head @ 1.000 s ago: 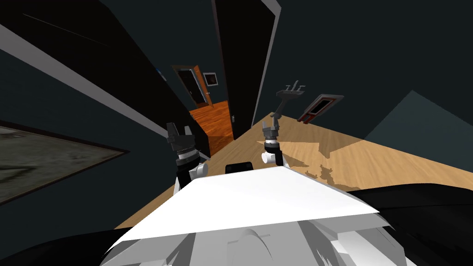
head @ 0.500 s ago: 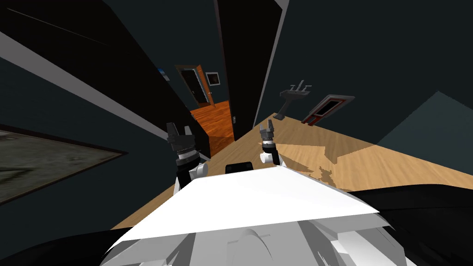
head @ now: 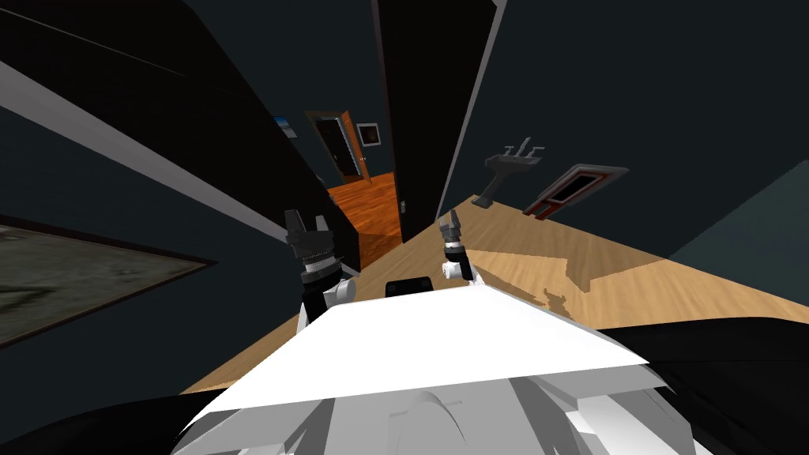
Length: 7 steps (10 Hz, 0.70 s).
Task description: Push the door open
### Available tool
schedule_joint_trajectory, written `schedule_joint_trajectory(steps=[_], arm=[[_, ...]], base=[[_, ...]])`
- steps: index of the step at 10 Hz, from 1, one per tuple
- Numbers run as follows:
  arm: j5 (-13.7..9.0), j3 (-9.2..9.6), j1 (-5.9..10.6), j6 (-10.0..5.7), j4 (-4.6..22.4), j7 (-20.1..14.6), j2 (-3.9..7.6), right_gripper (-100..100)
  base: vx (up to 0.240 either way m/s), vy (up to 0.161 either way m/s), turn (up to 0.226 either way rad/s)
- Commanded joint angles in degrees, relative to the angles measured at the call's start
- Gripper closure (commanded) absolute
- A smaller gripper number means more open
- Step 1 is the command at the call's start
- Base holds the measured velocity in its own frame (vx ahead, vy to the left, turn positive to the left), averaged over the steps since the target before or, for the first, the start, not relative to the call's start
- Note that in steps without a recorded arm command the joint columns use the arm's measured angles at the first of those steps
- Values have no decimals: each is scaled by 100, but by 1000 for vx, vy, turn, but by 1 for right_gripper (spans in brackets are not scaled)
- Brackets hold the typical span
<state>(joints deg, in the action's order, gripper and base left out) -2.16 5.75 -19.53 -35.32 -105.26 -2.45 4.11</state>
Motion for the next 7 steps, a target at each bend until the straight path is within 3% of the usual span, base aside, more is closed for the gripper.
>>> schedule_joint_trajectory(steps=[1,7], arm=[[30,18,76,-16,225,-9,17,-100],[151,97,391,-136,1166,-28,37,-100]], base=[[101,-54,69],[95,-43,82]])
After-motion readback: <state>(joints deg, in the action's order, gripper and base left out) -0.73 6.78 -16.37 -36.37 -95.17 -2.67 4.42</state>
